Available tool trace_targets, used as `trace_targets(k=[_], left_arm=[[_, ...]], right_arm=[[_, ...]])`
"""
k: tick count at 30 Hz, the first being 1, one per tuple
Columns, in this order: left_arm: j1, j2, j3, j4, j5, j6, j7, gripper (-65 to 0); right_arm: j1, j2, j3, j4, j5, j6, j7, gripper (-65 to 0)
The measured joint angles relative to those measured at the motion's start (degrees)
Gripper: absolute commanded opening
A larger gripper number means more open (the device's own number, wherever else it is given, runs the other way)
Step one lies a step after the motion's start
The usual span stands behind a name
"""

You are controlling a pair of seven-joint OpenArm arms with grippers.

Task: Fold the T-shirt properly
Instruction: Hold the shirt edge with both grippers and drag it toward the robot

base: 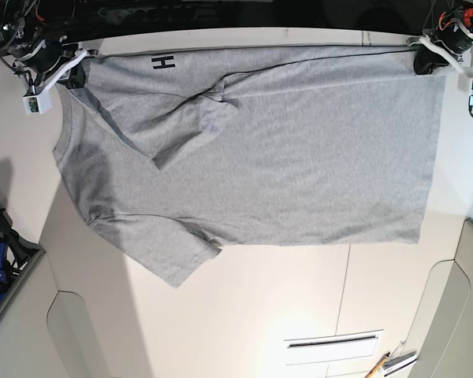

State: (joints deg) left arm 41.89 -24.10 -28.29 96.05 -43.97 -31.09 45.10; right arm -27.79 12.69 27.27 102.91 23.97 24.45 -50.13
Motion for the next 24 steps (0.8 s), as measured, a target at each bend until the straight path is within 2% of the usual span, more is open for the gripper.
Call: trace_targets(k=[7, 14, 20, 22, 23, 24], left_arm=[[0.4, 0.7, -2.8, 0.5, 0.1, -1.4, 1.4, -65.0], [-1.9, 1.4, -9.2, 4.8, 3.8, -0.1, 6.4, -65.0], [-2.5, 1.2, -14.1, 9.9, -1.7, -1.8, 5.9, -64.5], [-2.4, 1.2, -14.5, 10.7, -1.7, -2.2, 6.1, -52.3], [-2.4, 1.2, -14.5, 11.1, -1.8, -2.4, 6.1, -45.4], [-2.4, 1.2, -14.5, 11.3, -1.9, -3.2, 6.1, -39.8]], right_arm=[[0.0, 0.0, 0.0, 0.1, 0.0, 0.0, 0.1, -65.0], [0.8, 0.0, 0.2, 6.4, 0.3, -0.8, -0.8, -65.0], [1.4, 0.0, 0.2, 16.5, -1.9, -0.9, -1.0, -65.0], [3.0, 0.0, 0.3, 19.0, -2.9, -2.7, -1.1, -65.0], [4.3, 0.0, 0.3, 19.8, -3.7, -3.5, -0.7, -59.2], [6.0, 0.0, 0.3, 20.1, -5.0, -4.2, 0.6, -50.8]])
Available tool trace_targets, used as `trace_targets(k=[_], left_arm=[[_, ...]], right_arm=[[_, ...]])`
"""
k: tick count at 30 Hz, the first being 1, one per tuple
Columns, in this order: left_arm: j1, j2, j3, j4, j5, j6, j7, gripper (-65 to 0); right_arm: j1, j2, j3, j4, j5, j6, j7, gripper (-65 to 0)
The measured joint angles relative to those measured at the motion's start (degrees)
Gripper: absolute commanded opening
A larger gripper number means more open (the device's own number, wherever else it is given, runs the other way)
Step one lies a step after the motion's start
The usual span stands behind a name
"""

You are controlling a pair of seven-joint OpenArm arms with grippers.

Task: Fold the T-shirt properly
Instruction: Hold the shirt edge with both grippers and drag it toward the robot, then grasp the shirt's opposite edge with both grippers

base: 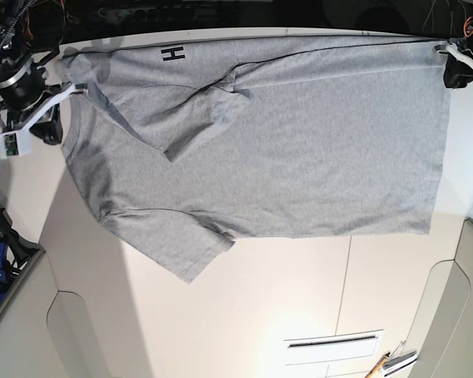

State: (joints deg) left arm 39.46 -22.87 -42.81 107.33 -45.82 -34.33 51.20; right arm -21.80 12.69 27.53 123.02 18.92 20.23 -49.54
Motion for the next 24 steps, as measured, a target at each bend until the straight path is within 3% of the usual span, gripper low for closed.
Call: trace_targets(k=[2, 3, 7, 10, 15, 18, 21, 24], left_arm=[[-0.1, 0.0, 0.0, 0.2, -0.9, -0.9, 0.0, -36.4], [-0.3, 0.0, 0.0, 0.2, -1.1, -0.9, 0.0, -36.4], [-2.3, 0.0, 0.0, 0.2, -1.1, -1.0, 0.0, -36.4], [-3.7, 0.0, 0.0, 0.2, -1.2, -1.1, -0.1, -36.4], [-3.7, 0.0, 0.0, 0.2, -1.1, -1.1, 0.0, -36.4], [-3.7, 0.0, 0.0, 0.2, -1.3, -1.1, 0.0, -36.4], [-3.6, 0.0, 0.0, 0.2, -1.7, -1.1, 0.0, -36.4], [-3.6, 0.0, 0.0, 0.2, -1.8, -1.1, 0.0, -36.4]], right_arm=[[3.9, 0.0, 0.0, -0.2, -3.4, 0.1, 2.5, -38.5], [6.1, 0.0, 0.0, -0.8, -4.8, 0.1, 3.7, -36.0], [16.3, 1.9, 0.1, -8.1, -8.1, 0.1, 5.0, -35.5], [24.5, 4.3, 0.0, -20.5, -7.3, 1.6, 5.2, -34.5], [36.6, 8.4, -1.3, -47.7, 0.4, 6.9, 4.4, -30.7], [43.1, 9.2, -4.0, -61.8, 3.5, 9.7, 4.6, -30.7], [46.4, 9.0, -8.6, -70.9, 6.2, 12.0, 5.0, -30.7], [46.7, 8.7, -14.3, -73.6, 8.6, 12.3, 5.9, -30.7]])
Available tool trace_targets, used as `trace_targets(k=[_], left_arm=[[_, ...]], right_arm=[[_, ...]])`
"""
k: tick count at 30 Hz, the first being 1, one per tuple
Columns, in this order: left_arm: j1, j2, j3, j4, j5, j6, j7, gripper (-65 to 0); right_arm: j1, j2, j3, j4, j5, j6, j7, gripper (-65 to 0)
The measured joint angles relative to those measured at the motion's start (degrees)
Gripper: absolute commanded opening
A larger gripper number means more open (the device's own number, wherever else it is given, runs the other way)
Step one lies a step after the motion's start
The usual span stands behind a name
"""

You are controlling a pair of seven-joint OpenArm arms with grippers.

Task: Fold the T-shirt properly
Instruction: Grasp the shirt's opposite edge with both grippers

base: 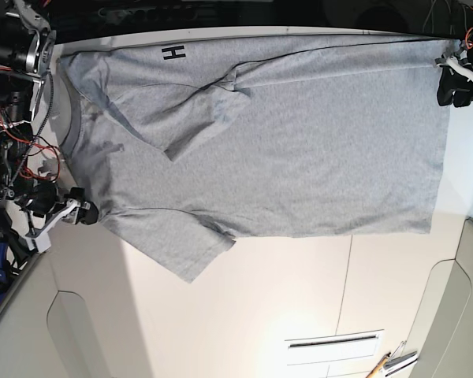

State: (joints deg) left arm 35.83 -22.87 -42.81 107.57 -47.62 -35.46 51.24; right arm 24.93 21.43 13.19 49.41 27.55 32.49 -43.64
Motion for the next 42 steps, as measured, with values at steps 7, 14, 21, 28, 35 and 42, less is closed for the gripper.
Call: trace_targets(k=[7, 14, 21, 28, 35, 42], left_arm=[[0.0, 0.0, 0.0, 0.0, 0.0, 0.0, 0.0, -36.4], [-6.9, 0.0, 0.0, -2.1, -0.1, 0.0, -0.2, -36.4], [-26.1, -6.5, 4.5, -24.8, 0.8, 0.7, -3.0, -36.2], [-53.1, -12.8, 20.6, -57.2, 7.5, 0.7, -10.9, -25.8], [-70.0, -12.7, 33.5, -79.0, 13.7, 0.7, -18.2, -25.8], [-71.5, -10.4, 39.5, -82.5, 20.5, 5.8, -23.2, -25.9]], right_arm=[[0.8, -2.6, -7.1, 0.1, 0.0, 0.5, 1.2, -34.3], [0.7, -3.3, -7.7, 0.1, -1.5, 0.4, 0.8, -65.0], [0.9, -3.2, -7.7, 0.2, -3.1, 0.5, 1.0, -65.0], [1.0, -3.1, -7.7, 0.2, -3.2, 0.5, 1.1, -65.0], [0.8, -3.1, -7.7, 0.2, -3.1, 0.3, 1.2, -65.0], [0.6, -3.1, -7.7, 0.2, -3.1, 0.3, 1.4, -65.0]])
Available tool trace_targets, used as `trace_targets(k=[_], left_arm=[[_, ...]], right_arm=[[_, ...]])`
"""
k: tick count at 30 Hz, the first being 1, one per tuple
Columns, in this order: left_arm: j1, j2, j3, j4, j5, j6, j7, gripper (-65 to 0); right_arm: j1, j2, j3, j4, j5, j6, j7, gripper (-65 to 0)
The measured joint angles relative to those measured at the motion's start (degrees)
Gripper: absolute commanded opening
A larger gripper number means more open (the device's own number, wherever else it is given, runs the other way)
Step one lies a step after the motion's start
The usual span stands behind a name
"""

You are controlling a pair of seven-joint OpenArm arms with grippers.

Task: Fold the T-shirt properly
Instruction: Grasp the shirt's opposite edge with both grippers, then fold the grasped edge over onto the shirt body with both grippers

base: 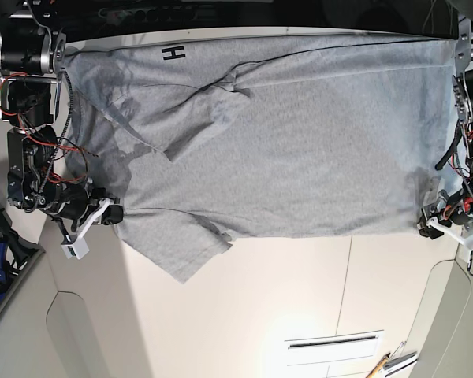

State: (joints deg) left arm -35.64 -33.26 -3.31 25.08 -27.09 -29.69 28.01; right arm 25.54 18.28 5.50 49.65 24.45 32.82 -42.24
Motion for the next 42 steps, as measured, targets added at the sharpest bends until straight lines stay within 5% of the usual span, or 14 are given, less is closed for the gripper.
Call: trace_targets(k=[6, 12, 24, 27, 34, 42], left_arm=[[-0.1, 1.9, 0.0, 0.1, 0.1, 0.3, -1.1, -30.4], [-0.1, 2.2, 0.0, 0.1, 0.1, 0.3, -1.3, -65.0], [0.4, 0.8, 0.0, 1.3, -0.4, 0.1, -0.1, -65.0], [0.6, -1.1, 0.0, 2.1, -5.4, -2.2, 3.3, -65.0], [4.6, -6.1, -1.0, 7.9, -21.0, -9.7, 15.8, -65.0], [18.9, -7.5, -18.1, 21.7, -36.7, -9.8, 34.7, -65.0]], right_arm=[[0.0, 0.0, 0.0, 0.0, 0.0, 0.0, 0.0, -65.0], [0.0, 0.0, 0.0, 0.0, 0.0, 0.0, 0.0, -65.0], [-1.6, 0.0, 1.9, 10.0, 1.3, -0.7, -6.8, -65.0], [-1.8, 0.0, 3.7, 15.3, 3.6, -0.7, -10.0, -65.0], [-9.2, -0.1, 7.1, 28.4, 6.1, -0.8, -14.6, -65.0], [-22.2, -0.2, 11.1, 42.5, 6.4, -0.8, -16.2, -65.0]])
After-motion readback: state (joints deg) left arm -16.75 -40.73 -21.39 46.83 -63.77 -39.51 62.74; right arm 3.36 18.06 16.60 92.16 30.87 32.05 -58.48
